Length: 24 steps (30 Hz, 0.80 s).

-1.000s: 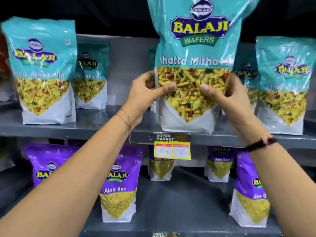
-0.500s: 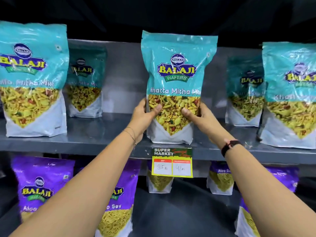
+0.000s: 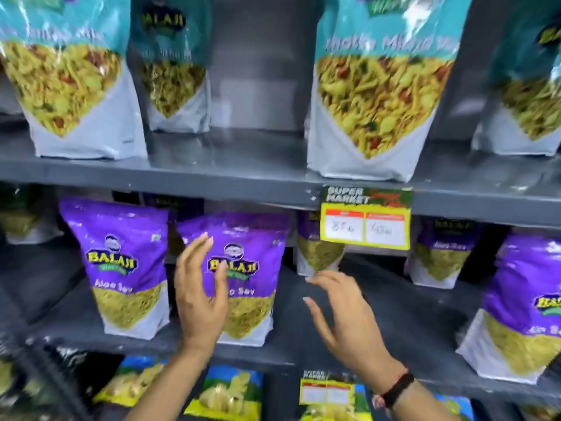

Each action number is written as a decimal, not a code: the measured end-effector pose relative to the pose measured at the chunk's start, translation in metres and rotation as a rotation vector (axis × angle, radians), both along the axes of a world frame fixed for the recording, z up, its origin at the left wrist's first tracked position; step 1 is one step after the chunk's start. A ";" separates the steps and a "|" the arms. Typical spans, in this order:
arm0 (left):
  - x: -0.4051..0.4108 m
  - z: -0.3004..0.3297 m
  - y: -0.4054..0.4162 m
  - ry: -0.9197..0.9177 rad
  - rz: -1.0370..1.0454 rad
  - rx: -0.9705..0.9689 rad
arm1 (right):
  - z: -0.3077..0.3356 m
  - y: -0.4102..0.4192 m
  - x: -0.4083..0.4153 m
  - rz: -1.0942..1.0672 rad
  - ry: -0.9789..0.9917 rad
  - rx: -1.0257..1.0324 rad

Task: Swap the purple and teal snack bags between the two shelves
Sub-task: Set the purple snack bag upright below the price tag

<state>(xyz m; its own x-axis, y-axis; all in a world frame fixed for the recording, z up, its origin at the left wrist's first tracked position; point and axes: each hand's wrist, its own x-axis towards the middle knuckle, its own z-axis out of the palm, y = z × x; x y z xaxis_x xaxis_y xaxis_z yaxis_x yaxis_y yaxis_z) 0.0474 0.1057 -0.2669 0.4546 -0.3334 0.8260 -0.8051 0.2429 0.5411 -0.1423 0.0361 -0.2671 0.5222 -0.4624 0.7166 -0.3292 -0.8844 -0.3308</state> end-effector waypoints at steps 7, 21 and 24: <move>0.065 -0.103 -0.011 0.408 -0.176 0.752 | -0.095 -0.046 0.062 0.053 0.352 0.753; 0.081 -0.127 -0.040 0.592 -0.431 0.876 | -0.130 -0.057 0.083 0.010 0.192 0.888; 0.057 -0.129 -0.049 0.577 -0.444 0.862 | -0.125 -0.066 0.056 -0.036 0.230 0.889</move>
